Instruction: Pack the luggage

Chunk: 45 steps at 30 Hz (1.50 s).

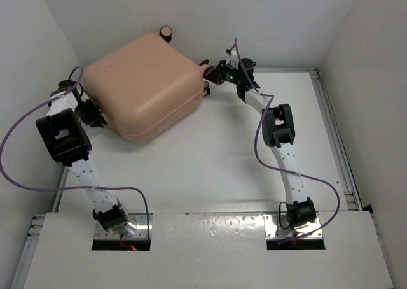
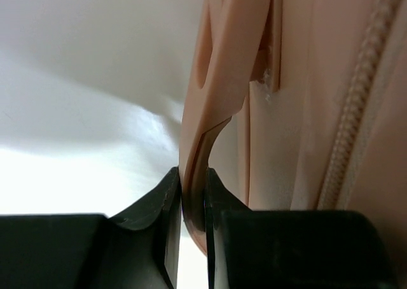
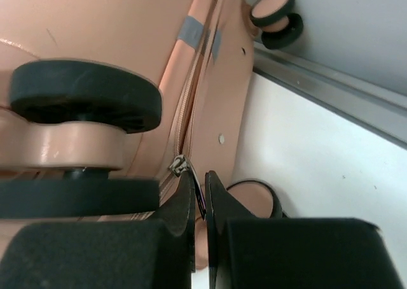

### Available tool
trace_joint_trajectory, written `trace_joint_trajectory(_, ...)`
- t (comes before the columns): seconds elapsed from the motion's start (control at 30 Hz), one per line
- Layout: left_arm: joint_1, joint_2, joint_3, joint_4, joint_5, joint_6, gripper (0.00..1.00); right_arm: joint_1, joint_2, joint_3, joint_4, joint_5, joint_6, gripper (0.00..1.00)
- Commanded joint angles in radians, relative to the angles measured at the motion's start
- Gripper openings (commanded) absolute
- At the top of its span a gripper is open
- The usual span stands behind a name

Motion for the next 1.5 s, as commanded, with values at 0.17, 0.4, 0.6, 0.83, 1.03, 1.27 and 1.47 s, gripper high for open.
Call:
trace_joint_trajectory(0.17, -0.057, 0.21, 0.185, 0.381, -0.234, 0.173, 0.0, -0.092, 0.138, 0.102, 0.154, 0.615, -0.101, 0.0)
trace_joint_trajectory(0.4, -0.115, 0.248, 0.217, 0.381, -0.157, 0.242, 0.0, -0.062, 0.18, 0.104, 0.266, 0.667, -0.079, 0.0)
trace_joint_trajectory(0.6, -0.166, 0.305, 0.312, 0.401, -0.146, 0.252, 0.0, -0.04, 0.2, 0.096, 0.328, 0.677, -0.108, 0.0)
trace_joint_trajectory(0.83, -0.239, 0.449, 0.549, 0.396, -0.12, 0.328, 0.0, -0.039, 0.233, 0.118, 0.358, 0.792, -0.165, 0.0)
trace_joint_trajectory(1.03, -0.313, 0.405, 0.492, 0.409, -0.129, 0.46, 0.0, -0.026, 0.24, 0.124, 0.355, 0.832, -0.133, 0.0)
trace_joint_trajectory(1.27, -0.402, 0.299, 0.32, 0.459, -0.091, 0.62, 0.02, -0.025, 0.142, -0.034, 0.467, 0.747, -0.099, 0.21)
trace_joint_trajectory(1.47, -0.411, 0.178, 0.198, 0.507, -0.213, 0.536, 0.69, -0.039, -0.067, -0.388, 0.571, 0.744, -0.131, 0.67)
